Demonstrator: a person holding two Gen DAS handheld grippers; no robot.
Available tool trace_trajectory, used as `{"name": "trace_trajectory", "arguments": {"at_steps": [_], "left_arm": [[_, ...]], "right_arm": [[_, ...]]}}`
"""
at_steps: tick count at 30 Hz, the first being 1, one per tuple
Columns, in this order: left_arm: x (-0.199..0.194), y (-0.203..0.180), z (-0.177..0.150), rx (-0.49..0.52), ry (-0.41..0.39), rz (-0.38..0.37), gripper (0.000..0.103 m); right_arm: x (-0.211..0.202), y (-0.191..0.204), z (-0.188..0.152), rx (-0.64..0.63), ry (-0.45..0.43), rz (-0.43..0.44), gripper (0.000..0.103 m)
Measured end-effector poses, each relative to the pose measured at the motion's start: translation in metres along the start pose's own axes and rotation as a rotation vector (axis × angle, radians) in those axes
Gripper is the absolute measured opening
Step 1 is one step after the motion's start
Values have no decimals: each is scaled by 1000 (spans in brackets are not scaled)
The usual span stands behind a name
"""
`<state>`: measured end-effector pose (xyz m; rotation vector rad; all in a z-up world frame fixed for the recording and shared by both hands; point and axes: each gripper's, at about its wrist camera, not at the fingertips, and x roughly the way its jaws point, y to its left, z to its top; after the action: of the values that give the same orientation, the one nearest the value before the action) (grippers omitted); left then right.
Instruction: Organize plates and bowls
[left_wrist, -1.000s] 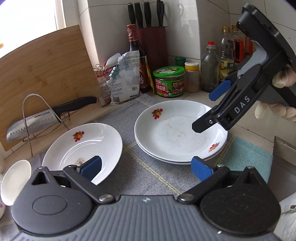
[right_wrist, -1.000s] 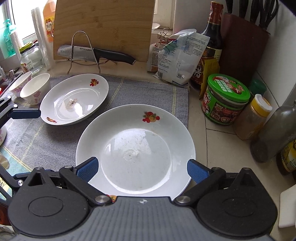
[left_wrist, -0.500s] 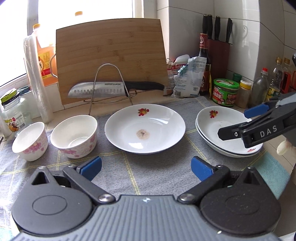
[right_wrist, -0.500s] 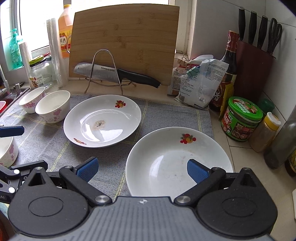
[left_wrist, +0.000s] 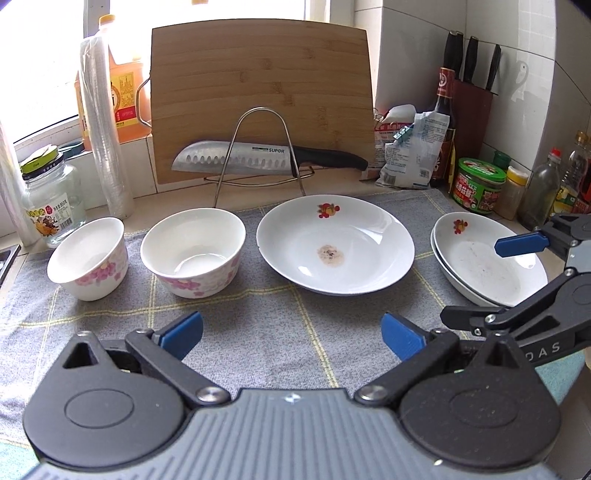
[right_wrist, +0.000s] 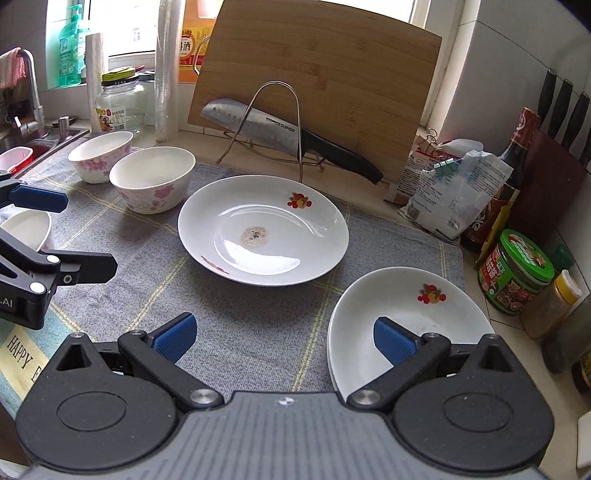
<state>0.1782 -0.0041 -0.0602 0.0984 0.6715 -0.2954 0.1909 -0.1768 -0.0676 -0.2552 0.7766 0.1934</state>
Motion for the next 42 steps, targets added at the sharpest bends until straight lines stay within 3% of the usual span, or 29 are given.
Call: {"name": "trace_trajectory", "arguments": {"at_steps": [9,26,35,42], "left_arm": [[18,-14,23,30,53,89,102],[80,-37,16,93,138,-11,102],[104,-40,10,121,155,12,102],[116,-35,14,73,164,-17,102]], "right_arm": [[32,-28,16,-34,-43,115,103],[83,-56,47,-1,66,152,103],[116,-64,59,47,165,209,103],[142,-70,75,25,210,253,103]]}}
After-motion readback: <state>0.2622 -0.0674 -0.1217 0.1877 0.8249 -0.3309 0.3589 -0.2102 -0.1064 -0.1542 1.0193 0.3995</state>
